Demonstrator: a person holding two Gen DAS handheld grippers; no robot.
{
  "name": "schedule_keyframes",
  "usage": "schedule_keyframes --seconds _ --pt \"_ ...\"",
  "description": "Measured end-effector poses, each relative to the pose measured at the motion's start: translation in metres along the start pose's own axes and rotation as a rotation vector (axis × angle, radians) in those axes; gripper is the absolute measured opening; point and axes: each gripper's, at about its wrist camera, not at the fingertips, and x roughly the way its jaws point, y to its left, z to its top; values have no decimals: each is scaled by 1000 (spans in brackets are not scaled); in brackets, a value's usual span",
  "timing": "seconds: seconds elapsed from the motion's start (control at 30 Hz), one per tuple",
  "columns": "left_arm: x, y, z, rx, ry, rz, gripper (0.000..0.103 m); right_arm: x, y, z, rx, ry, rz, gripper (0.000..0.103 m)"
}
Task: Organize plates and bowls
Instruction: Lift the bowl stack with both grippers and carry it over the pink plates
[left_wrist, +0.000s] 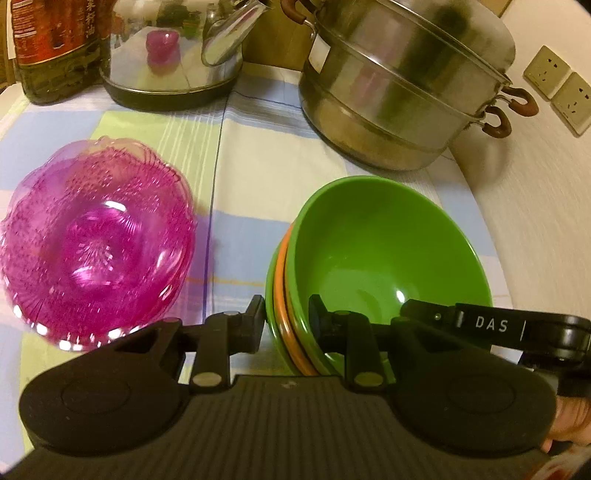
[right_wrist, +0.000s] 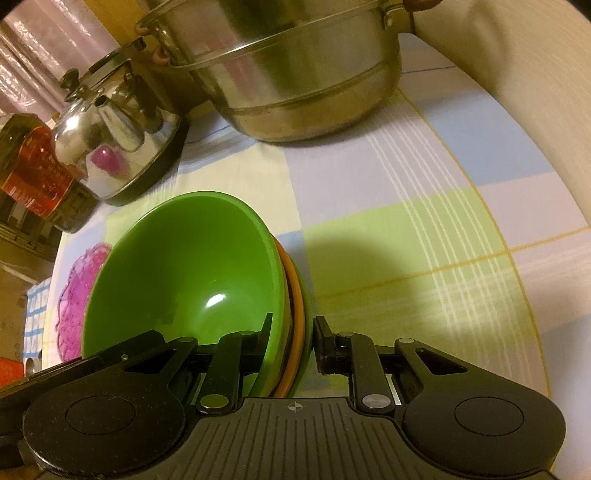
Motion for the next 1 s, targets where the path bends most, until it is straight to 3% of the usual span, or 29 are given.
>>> schedule_keyframes --seconds 0.47,1.0 --pt "-61 12 -28 -5 -28 7 22 -44 23 -42 -11 -15 17 20" --pt "-139 65 -51 -57 -86 54 22 -76 100 -74 -87 -15 80 20"
